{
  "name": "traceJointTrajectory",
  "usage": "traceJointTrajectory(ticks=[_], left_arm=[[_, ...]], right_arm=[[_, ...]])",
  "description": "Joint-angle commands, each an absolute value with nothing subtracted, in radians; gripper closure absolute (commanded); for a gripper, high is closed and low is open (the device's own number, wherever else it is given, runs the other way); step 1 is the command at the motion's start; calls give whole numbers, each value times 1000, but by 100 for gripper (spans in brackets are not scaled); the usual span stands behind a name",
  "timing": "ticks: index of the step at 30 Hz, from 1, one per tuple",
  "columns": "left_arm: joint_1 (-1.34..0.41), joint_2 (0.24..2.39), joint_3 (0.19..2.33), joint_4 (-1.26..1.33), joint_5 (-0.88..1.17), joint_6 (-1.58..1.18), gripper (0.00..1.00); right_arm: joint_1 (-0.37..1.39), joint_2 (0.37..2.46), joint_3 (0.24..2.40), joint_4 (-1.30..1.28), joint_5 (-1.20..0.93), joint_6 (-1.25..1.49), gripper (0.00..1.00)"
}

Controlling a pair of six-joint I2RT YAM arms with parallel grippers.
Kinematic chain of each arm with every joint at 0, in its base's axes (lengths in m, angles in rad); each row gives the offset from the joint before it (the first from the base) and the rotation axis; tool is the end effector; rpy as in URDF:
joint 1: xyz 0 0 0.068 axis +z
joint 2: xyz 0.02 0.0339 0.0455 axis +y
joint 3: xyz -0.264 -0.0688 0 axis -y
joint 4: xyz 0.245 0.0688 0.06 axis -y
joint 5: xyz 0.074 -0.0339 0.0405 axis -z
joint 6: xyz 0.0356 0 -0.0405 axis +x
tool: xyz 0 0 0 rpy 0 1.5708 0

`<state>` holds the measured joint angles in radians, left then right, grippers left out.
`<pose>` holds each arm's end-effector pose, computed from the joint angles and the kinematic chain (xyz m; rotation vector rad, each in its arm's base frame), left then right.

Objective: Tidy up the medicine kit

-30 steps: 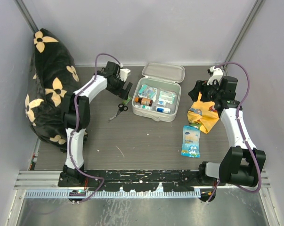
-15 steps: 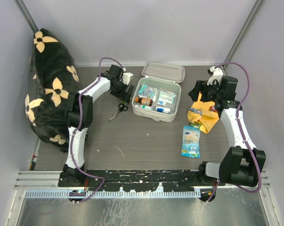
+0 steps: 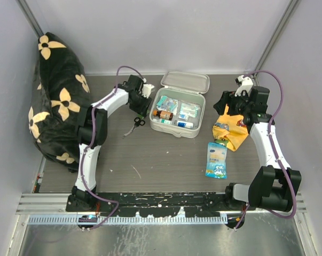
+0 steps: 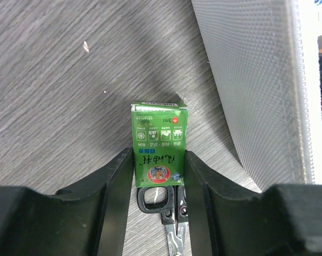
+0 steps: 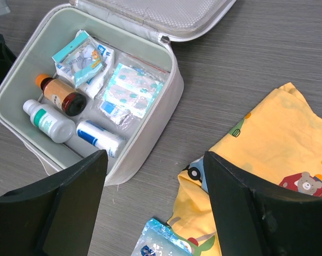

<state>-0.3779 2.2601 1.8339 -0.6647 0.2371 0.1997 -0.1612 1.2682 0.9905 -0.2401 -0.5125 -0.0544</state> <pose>0.4486 -0.1871 0.1742 0.8321 2.5286 -0.3736 0.2838 -0.0285 0.3041 -0.1990 2.0301 0.3992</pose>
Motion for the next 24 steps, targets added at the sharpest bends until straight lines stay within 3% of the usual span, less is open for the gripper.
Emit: traceJointTrajectory(ticks=[1, 10, 24], left_arm=[[-382, 2234, 1823, -645, 222, 213, 59], [-382, 2177, 1821, -632, 162, 253, 67], [-384, 2042, 1872, -601, 149, 288, 69]], right_arm=[[-166, 1250, 1010, -211, -531, -66, 22], [-167, 1249, 1011, -212, -534, -67, 22], [-166, 1249, 1013, -215, -540, -66, 22]])
